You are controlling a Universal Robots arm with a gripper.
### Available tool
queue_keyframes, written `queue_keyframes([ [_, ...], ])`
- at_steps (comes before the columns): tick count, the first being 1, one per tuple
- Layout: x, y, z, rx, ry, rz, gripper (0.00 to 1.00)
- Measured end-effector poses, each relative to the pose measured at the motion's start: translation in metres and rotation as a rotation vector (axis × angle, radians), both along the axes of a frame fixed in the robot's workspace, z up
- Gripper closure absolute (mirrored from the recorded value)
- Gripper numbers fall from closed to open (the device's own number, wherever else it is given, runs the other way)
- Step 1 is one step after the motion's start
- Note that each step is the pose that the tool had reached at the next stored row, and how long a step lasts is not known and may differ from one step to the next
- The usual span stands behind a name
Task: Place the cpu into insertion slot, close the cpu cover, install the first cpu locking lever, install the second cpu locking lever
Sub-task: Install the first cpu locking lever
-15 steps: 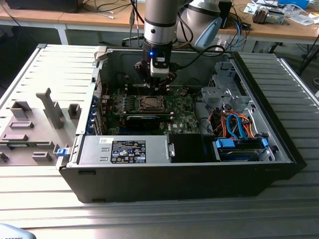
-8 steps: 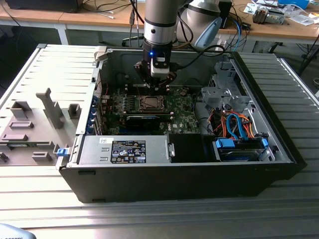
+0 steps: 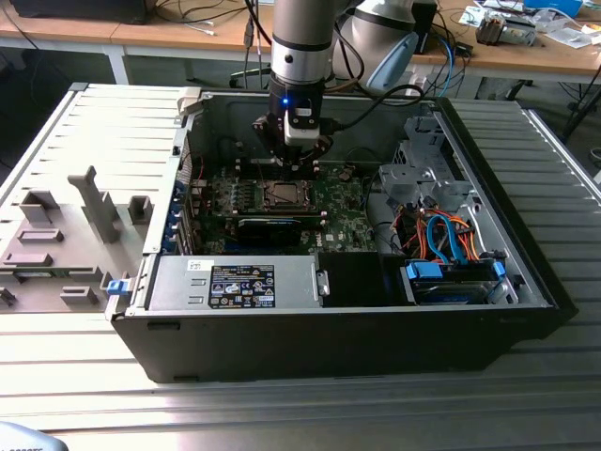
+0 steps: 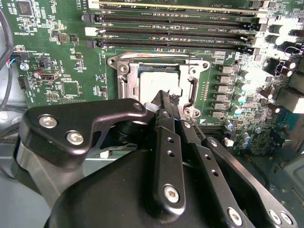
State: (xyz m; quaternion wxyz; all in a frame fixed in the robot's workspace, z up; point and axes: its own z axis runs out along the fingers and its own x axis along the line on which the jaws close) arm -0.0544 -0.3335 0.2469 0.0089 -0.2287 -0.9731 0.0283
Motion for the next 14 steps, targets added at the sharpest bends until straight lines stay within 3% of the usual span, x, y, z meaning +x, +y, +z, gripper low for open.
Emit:
queue_keyframes([
  [14, 0.0, 0.0, 0.0, 0.0, 0.0001, 0.014, 0.89],
])
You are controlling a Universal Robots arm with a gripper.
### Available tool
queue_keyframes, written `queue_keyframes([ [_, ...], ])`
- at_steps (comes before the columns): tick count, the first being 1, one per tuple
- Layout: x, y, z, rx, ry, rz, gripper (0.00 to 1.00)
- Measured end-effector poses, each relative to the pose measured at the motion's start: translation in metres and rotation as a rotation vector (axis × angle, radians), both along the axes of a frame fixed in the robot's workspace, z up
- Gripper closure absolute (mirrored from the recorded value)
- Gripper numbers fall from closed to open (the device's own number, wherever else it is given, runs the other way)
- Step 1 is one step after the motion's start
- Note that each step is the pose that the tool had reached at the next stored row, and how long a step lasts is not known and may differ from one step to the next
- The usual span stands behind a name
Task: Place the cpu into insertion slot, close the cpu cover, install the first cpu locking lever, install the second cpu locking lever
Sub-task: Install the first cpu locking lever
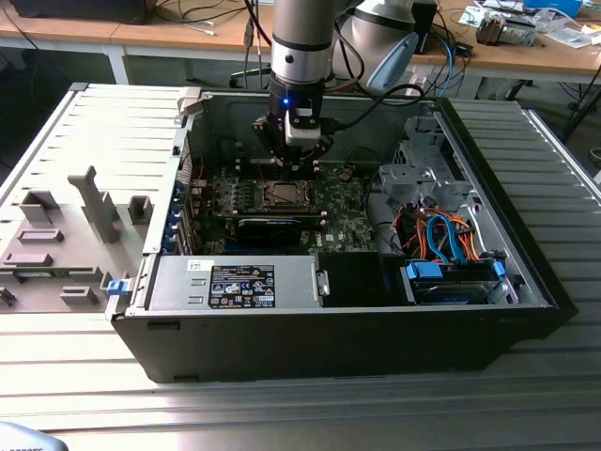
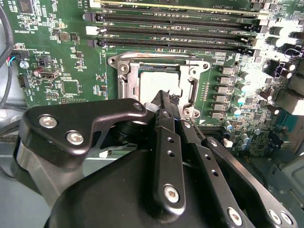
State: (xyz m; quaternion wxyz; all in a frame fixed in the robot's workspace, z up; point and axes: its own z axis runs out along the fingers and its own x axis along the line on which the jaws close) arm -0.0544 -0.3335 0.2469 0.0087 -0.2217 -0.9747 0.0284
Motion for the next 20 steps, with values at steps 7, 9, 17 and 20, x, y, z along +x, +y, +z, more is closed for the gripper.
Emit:
queue_keyframes([
  [7, 0.0, 0.0, 0.0, -0.0001, 0.0, 0.008, 0.89],
  [9, 0.0, 0.0, 0.0, -0.0001, 0.0, 0.011, 0.89],
  [17, 0.0, 0.0, 0.0, 0.0, -0.0001, 0.021, 0.89],
  [20, 0.0, 0.0, 0.0, 0.0, -0.0001, 0.023, 0.89],
])
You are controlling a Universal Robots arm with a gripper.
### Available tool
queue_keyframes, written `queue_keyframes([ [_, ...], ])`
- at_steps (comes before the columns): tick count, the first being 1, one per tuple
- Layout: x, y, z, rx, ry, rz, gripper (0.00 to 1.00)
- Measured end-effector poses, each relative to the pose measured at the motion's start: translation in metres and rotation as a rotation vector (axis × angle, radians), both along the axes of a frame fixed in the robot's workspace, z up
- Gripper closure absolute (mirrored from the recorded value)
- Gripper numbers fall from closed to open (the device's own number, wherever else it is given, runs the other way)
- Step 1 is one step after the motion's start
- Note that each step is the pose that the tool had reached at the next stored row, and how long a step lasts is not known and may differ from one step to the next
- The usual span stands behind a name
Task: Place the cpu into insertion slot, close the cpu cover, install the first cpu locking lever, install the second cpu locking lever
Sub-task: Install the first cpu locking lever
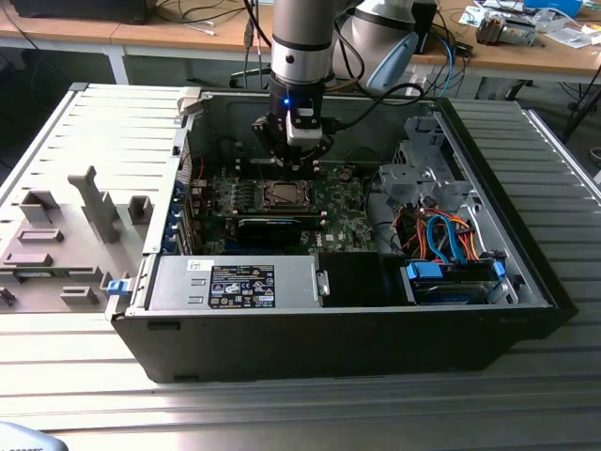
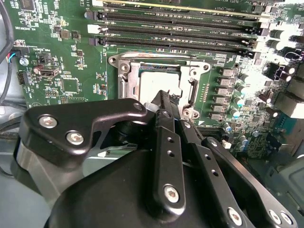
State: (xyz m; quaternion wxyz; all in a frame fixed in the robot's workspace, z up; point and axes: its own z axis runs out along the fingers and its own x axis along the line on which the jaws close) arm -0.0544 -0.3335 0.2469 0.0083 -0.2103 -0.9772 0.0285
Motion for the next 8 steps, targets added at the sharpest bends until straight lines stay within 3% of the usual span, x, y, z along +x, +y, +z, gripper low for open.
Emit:
queue_keyframes([
  [8, 0.0, 0.0, 0.0, 0.0, 0.0, 0.006, 0.89],
])
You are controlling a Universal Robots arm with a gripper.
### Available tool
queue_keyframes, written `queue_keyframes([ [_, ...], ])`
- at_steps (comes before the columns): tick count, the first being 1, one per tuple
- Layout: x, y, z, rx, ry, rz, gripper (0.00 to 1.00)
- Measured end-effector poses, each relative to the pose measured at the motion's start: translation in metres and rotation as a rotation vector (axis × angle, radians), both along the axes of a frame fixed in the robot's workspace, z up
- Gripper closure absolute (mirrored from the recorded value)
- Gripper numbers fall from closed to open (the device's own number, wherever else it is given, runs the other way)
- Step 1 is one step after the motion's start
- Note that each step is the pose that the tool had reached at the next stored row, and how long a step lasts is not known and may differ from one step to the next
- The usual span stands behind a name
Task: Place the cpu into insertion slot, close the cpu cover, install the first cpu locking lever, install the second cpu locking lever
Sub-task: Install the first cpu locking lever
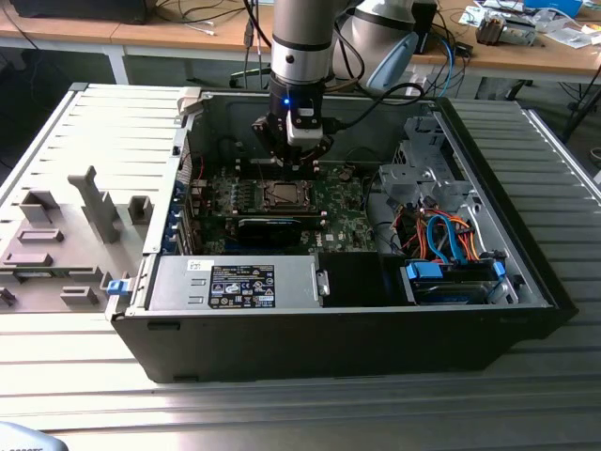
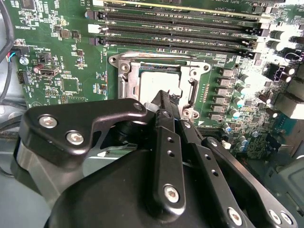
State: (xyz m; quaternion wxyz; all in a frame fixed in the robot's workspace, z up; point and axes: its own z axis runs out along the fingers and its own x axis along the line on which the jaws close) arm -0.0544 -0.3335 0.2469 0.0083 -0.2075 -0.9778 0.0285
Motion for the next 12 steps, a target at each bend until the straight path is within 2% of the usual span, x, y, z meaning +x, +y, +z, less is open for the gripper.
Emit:
queue_keyframes([
  [12, 0.0, 0.0, 0.0, 0.0, 0.0, 0.01, 0.89],
])
